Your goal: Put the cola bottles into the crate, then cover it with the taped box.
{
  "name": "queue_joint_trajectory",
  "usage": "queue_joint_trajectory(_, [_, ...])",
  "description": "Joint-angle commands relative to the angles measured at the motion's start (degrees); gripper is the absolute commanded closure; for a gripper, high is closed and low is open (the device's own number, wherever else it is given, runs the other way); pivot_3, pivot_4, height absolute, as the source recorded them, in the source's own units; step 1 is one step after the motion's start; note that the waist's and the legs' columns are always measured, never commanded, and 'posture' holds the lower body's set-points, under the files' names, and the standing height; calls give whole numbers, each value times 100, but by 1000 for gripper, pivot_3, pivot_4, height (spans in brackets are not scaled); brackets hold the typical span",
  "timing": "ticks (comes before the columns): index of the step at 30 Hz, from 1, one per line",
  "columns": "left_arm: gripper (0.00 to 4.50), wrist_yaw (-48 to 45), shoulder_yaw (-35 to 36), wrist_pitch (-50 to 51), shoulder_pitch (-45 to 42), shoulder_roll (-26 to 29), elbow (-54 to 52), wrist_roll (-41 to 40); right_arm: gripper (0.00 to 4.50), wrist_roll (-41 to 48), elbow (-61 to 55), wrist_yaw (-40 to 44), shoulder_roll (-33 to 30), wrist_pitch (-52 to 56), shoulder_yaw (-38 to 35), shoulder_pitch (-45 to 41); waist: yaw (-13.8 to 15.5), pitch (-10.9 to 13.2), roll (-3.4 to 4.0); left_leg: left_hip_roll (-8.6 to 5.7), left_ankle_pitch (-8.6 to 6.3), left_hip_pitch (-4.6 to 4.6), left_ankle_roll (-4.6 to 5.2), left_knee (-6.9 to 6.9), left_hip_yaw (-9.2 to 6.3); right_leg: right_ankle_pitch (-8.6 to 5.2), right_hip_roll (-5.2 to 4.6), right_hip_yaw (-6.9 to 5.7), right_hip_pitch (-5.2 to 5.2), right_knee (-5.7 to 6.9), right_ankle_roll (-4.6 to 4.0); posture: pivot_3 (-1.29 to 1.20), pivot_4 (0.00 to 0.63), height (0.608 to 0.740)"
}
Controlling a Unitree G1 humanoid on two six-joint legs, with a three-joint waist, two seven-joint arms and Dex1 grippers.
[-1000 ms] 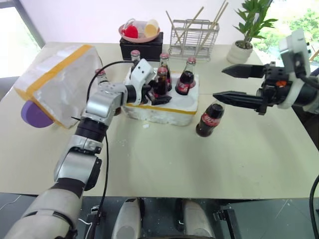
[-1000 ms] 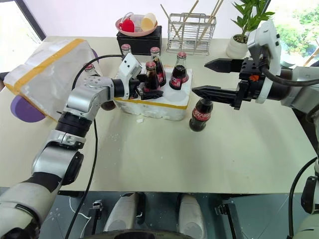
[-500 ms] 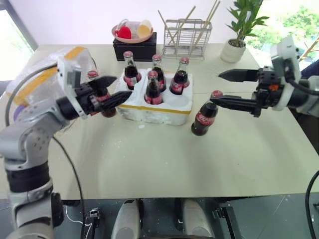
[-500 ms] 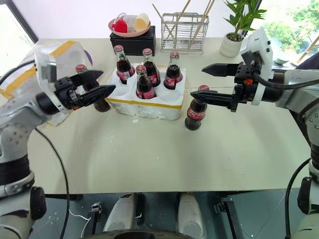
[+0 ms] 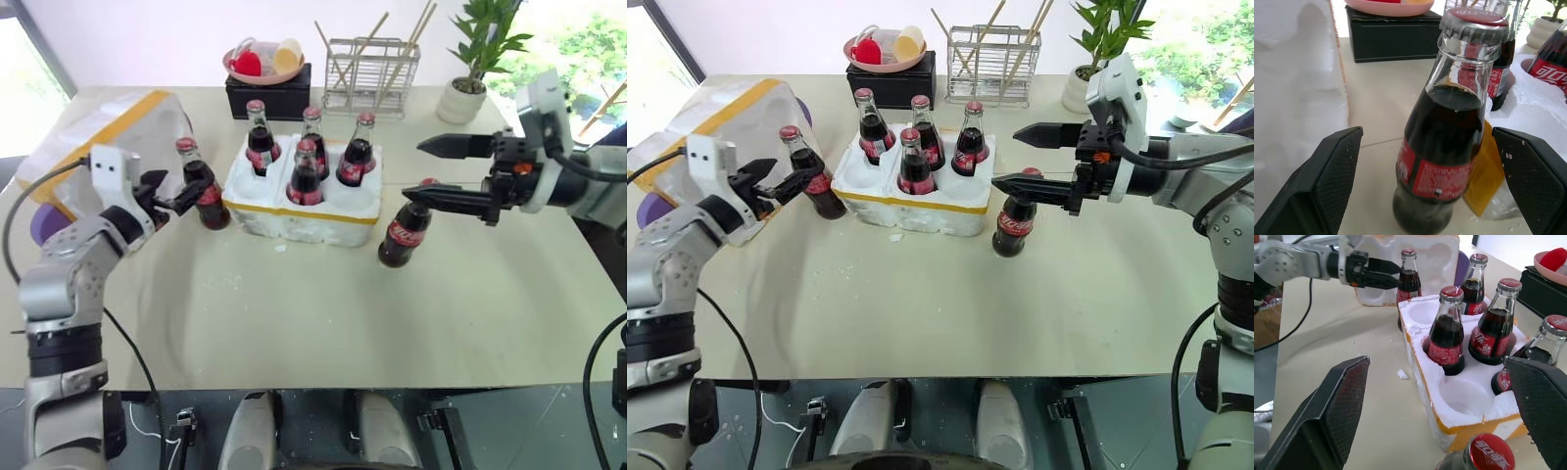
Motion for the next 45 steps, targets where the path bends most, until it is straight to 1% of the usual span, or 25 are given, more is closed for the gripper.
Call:
queue_joint_trajectory(1, [66, -195, -184, -489, -267, -10, 463, 217, 0, 87, -139, -75, 25, 38, -186, -158, 14, 0, 0, 0, 0, 0, 0, 0, 0, 0, 0, 0, -1, 0, 1, 0, 150, 740])
queue_joint_trajectory(8, [66, -558, -689, -1221, -719, 10, 1628, 729, 0, 186, -297, -263, 80, 134, -351, -55, 18, 0, 0, 1, 0, -1, 0, -2, 3, 1, -1, 0, -3, 1, 2, 0, 150, 740])
queue_joint_trajectory(12, [66, -656, -690, -1387, -816, -44, 1875, 764, 0, 204, -363, -345, 90, 157, -419, 1, 16, 0, 0, 1, 0, -1, 0, -3, 3, 2, -1, -1, -4, 2, 4, 0, 150, 740])
queue_joint_trajectory(13, [589, -679, -682, -1391, -831, -36, 1879, 765, 0, 226, -384, -367, 86, 168, -444, 17, 15, 0, 0, 2, 0, -1, 0, -3, 3, 2, -1, -1, -5, 2, 4, 0, 150, 740])
queue_joint_trajectory(14, [858, -694, -654, -1340, -844, -18, 1862, 741, 0, 252, -400, -390, 85, 178, -469, 27, 13, 0, 0, 2, 0, -1, 0, -3, 3, 2, -1, -1, -5, 2, 4, 0, 150, 740])
queue_joint_trajectory(15, [1289, -722, -609, -1226, -836, 35, 1787, 692, 0, 282, -419, -418, 85, 193, -500, 38, 10, 0, 0, 2, 0, -1, 0, -3, 3, 2, -1, -1, -5, 2, 3, 0, 150, 740])
queue_joint_trajectory(20, [1289, -1196, -23, -216, -628, 495, 752, -204, 0, 360, -507, -556, 52, 233, -588, 118, -25, 3, -6, 4, 0, -13, 0, -4, 3, 5, -1, -1, -18, 4, 9, 0, 150, 740])
queue_joint_trajectory(24, [1289, -1940, 550, 946, -539, 1040, -121, -1480, 0, 383, -595, -602, 15, 276, -688, 222, -17, 6, -10, 4, 1, -57, 0, 0, -2, 13, 0, -2, -64, 21, 22, 0, 150, 740])
queue_joint_trajectory(26, [1289, -2205, 672, 1257, -516, 1224, -359, -1868, 0, 379, -631, -621, 1, 285, -711, 253, 3, 7, -10, 4, 2, -78, -1, 4, -4, 14, 0, -3, -84, 26, 23, 0, 150, 740])
queue_joint_trajectory(28, [1289, -2232, 609, 1455, -800, 1297, -530, -2099, 0, 378, -643, -635, -20, 293, -743, 285, 34, 7, -9, 1, 2, -77, -1, 4, -4, 13, -1, -3, -83, 25, 23, 0, 150, 740])
queue_joint_trajectory(31, [1289, -2023, 265, 1192, -1381, 1045, -292, -1839, 0, 343, -646, -668, -36, 294, -754, 337, 89, 8, -12, 0, 4, -77, -4, 14, -11, 11, 0, -9, -71, 21, 19, 0, 150, 740])
queue_joint_trajectory(36, [1289, -1741, -520, 28, -2094, 414, 930, -702, 0, 424, -721, -751, -43, 370, -783, 319, 100, 7, -13, -5, 6, -65, -5, 23, -8, 8, 0, -5, -51, 13, 13, 0, 150, 740])
queue_joint_trajectory(38, [1289, -1852, -807, -356, -2230, 244, 1377, -365, 0, 447, -749, -760, -95, 396, -818, 333, 49, 7, -13, -4, 6, -66, -5, 19, -7, 14, 1, -5, -57, 17, 23, 0, 150, 740])
queue_joint_trajectory(40, [1289, -2004, -1007, -541, -2279, 164, 1599, -156, 0, 464, -771, -783, -135, 420, -848, 358, 10, 9, -15, -3, 6, -72, -4, 13, -8, 15, 2, -6, -69, 23, 25, 0, 150, 740])
queue_joint_trajectory(43, [1289, -2158, -1243, -589, -2257, 135, 1642, 58, 0, 483, -799, -815, -183, 441, -903, 422, 1, 14, -21, 0, 6, -78, -3, 7, -8, 15, 5, -6, -83, 27, 26, 0, 150, 740])
queue_joint_trajectory(45, [1289, -2228, -1280, -574, -2185, 105, 1545, 84, 0, 497, -833, -842, -187, 445, -937, 474, 7, 15, -21, 1, 5, -80, -3, 4, -7, 15, 6, -6, -85, 26, 26, 0, 150, 740])
